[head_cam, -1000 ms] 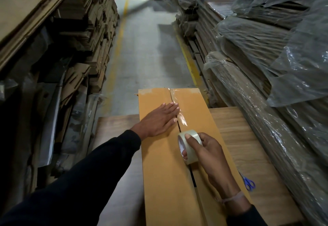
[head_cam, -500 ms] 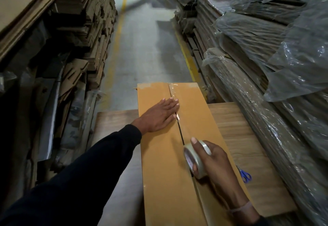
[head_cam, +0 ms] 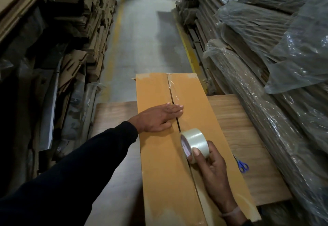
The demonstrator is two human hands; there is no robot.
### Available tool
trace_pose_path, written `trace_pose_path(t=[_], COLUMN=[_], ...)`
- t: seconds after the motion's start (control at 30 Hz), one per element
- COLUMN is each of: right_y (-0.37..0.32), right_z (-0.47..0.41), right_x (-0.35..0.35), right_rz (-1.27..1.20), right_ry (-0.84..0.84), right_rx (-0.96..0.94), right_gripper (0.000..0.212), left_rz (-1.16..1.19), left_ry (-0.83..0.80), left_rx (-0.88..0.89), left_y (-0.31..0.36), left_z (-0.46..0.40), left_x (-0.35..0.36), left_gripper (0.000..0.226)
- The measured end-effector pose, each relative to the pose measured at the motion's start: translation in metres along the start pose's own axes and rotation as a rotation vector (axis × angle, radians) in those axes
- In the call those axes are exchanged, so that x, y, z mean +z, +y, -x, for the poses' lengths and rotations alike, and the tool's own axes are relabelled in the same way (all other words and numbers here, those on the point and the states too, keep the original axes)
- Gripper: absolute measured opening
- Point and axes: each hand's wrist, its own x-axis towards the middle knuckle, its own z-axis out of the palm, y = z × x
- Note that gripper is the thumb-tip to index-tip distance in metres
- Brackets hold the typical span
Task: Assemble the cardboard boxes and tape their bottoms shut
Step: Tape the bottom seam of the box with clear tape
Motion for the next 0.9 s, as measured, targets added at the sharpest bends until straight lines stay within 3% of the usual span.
trace_pose_path(t=[0.27, 0.47, 0.57, 0.7, 0.8, 0.9], right_y=[-0.022, -0.046, -0.044, -0.042, -0.037, -0.036], right_z=[0.009, 0.02, 0.029, 0.048, 0.052, 0.05], right_x=[0.001, -0.005, -0.012, -0.012, -0.012, -0.017], right_rz=[0.094, 0.194, 0.076, -0.18, -0.029, 0.133], right_ry=[0.019, 0.015, -0.01, 0.027, 0.061, 0.092], right_rx=[0.035, 0.271, 0.265, 0.268, 0.209, 0.289], right_gripper=[0.029, 0.052, 0.043, 0.028, 0.031, 0.043], left_rz=[0.04, 0.053, 0.054, 0.058, 0.091, 0.126], left_ry=[0.028, 0.026, 0.065, 0.077, 0.03, -0.009], left_rx=[-0.006, -0.012, 0.006, 0.17, 0.219, 0.203], left_y=[0.004, 0.01, 0.016, 0.026, 0.027, 0.029], left_z=[0.005, 0.005, 0.006, 0.008, 0.012, 0.014], left_x=[-0.003, -0.005, -0.007, -0.003, -0.004, -0.01], left_gripper=[0.07, 0.072, 0.068, 0.061, 0.058, 0.057])
